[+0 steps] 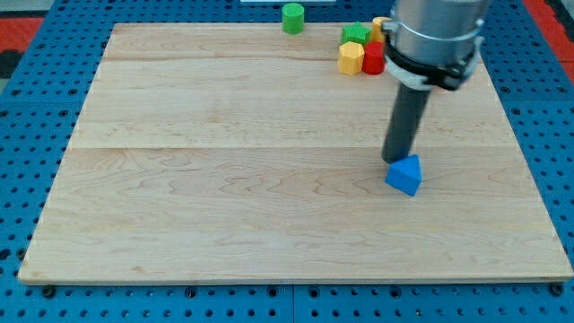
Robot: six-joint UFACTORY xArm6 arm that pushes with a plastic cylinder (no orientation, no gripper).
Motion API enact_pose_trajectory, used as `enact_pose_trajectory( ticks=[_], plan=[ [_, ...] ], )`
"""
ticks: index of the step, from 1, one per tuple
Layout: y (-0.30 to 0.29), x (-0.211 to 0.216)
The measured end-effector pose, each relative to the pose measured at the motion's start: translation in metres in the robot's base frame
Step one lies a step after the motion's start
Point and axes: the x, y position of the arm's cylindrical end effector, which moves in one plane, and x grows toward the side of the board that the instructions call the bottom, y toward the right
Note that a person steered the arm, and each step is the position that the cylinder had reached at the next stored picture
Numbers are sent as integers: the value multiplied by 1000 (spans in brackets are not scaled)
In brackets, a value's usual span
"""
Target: Place the red star top left to the blue cube
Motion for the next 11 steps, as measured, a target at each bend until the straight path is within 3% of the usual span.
enact_pose_trajectory(
  ticks=[2, 3, 4, 5, 8, 9, 11],
  plan=[
    [22, 39],
    [85, 9],
    [174, -60],
    [186, -133],
    [50, -184],
    [-5, -166],
    [11, -189]
  ],
)
